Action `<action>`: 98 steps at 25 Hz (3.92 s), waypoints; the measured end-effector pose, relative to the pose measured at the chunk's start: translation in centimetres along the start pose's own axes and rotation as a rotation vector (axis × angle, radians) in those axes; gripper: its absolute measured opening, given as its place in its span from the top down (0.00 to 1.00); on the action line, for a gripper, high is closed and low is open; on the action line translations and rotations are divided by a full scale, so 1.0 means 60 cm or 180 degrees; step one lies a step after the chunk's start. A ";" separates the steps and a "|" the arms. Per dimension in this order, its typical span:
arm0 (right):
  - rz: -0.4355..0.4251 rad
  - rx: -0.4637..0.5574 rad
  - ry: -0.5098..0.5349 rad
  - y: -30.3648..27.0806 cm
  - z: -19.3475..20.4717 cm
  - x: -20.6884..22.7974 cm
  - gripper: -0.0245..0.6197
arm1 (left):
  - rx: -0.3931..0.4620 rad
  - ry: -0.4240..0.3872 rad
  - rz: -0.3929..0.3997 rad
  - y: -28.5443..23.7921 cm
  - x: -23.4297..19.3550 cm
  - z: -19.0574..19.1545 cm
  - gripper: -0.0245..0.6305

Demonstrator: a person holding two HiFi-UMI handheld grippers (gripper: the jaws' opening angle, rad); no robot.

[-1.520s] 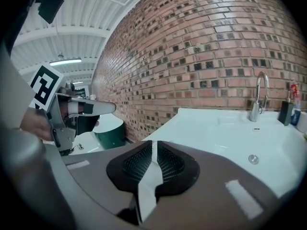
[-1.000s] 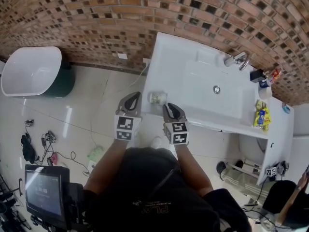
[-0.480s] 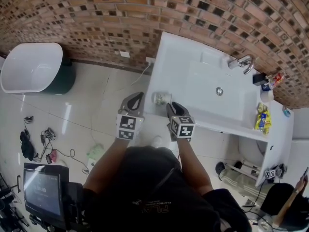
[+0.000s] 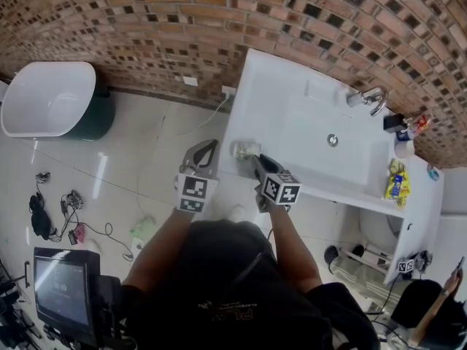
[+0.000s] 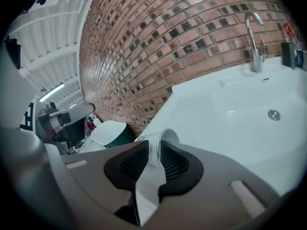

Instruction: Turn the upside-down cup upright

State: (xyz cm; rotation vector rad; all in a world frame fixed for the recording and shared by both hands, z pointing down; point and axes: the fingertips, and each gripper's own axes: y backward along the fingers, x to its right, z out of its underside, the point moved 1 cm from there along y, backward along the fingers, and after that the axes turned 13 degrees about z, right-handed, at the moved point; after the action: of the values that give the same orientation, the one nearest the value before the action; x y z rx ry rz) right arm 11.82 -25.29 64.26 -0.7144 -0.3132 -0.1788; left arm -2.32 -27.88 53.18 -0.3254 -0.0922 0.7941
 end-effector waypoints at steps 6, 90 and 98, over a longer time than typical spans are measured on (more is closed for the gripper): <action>0.0039 -0.0048 -0.0015 -0.006 0.005 0.008 0.86 | -0.0017 0.0039 0.0004 -0.006 -0.001 0.006 0.96; 0.0473 0.0665 0.2501 0.115 -0.115 -0.137 0.94 | 0.0177 0.0287 0.0014 0.019 -0.010 -0.017 0.96; 0.0599 0.1381 0.1697 0.157 -0.136 -0.105 0.94 | 0.0216 0.0205 -0.0003 0.008 0.030 -0.036 0.96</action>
State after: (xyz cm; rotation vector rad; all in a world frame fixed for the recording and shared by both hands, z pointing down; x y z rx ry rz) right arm 10.20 -23.38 50.55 -0.2446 0.2232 -0.1107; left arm -0.93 -26.83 50.95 -0.2863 -0.0050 0.7833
